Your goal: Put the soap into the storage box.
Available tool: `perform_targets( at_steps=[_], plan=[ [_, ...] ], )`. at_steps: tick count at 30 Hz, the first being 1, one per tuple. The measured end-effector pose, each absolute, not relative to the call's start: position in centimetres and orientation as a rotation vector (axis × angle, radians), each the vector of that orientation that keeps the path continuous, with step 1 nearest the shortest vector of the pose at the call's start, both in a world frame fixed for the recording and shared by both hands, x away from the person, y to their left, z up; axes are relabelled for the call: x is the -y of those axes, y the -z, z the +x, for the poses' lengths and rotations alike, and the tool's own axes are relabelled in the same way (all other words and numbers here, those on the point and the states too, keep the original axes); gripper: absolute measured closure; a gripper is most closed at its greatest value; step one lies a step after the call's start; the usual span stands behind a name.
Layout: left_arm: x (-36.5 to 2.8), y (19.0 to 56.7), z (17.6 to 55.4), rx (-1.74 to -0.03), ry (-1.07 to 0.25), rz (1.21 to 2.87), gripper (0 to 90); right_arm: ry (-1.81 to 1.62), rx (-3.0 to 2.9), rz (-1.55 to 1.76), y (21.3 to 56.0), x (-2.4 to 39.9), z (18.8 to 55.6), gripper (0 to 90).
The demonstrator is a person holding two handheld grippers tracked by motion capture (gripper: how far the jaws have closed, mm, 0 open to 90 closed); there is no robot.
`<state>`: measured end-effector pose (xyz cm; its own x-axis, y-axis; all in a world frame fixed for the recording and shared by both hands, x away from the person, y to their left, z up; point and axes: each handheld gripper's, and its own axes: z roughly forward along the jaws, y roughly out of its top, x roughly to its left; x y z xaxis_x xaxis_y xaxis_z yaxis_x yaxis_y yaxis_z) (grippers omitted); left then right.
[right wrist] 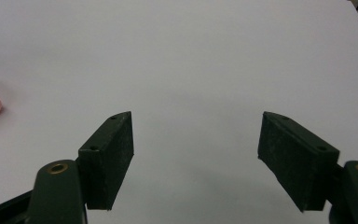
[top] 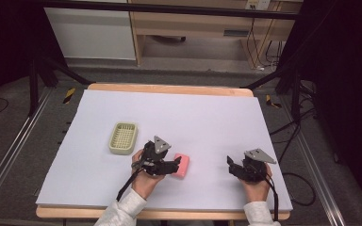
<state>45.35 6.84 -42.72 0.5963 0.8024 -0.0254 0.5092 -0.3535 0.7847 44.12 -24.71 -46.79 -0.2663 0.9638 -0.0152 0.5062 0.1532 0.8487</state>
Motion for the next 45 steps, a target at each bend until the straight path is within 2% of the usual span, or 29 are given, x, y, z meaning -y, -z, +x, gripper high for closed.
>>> perform_targets(
  at_steps=[33,45],
  plan=[
    [-4.1,45.2,45.7,-1.061,-0.420,2.141,21.8,-1.016,-1.870,1.401,46.9,24.5,44.2,27.6],
    [-3.1,46.2,46.0,-1.080,-0.403,2.184,22.0,-1.013,-1.881,1.395,47.0,24.4,44.2,28.7]
  ],
)
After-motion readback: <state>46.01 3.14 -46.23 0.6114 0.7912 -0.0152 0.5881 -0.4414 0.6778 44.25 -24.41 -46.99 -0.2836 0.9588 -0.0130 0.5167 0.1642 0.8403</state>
